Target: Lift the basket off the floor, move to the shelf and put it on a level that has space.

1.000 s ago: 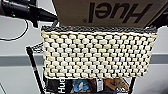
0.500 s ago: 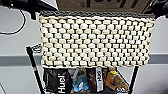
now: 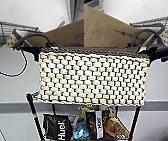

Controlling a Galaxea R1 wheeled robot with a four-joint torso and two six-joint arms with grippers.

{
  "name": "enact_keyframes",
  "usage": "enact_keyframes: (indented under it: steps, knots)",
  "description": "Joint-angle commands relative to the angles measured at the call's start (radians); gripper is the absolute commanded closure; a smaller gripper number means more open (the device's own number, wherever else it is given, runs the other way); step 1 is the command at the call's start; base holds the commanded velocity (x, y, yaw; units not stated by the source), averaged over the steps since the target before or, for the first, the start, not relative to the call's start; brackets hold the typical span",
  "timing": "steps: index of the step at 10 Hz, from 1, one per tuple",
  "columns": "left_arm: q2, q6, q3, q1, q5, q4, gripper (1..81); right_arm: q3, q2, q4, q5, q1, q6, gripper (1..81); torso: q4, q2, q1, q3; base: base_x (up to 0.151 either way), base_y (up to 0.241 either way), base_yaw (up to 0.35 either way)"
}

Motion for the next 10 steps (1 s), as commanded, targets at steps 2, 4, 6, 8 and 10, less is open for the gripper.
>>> enact_keyframes:
  steps: [2, 4, 6, 8, 10]
  knots:
    - [0.102, 0.01, -0.115, -0.169, -0.039, 0.025, 81.1, -0.163, 0.105, -0.01, 0.028, 0.166, -0.019, 81.1, 0.0, 0.0, 0.0, 0.0, 0.0, 0.0, 0.0]
    - [0.133, 0.01, -0.151, -0.197, -0.02, 0.025, 81.1, -0.224, 0.139, -0.01, -0.002, 0.206, -0.02, 81.1, 0.0, 0.0, 0.0, 0.0, 0.0, 0.0, 0.0]
    - [0.153, 0.01, -0.163, -0.212, -0.019, 0.025, 81.1, -0.262, 0.166, -0.01, -0.036, 0.238, -0.02, 81.1, 0.0, 0.0, 0.0, 0.0, 0.0, 0.0, 0.0]
    - [0.171, 0.01, -0.178, -0.217, -0.019, 0.034, 81.1, -0.285, 0.177, -0.01, -0.039, 0.235, -0.022, 81.1, 0.0, 0.001, 0.0, 0.0, 0.0, 0.0, 0.0]
    - [0.171, 0.01, -0.213, -0.163, -0.016, 0.062, 81.1, -0.312, 0.189, -0.011, -0.039, 0.192, -0.024, 81.1, 0.0, 0.0, 0.0, 0.0, 0.0, 0.0, 0.0]
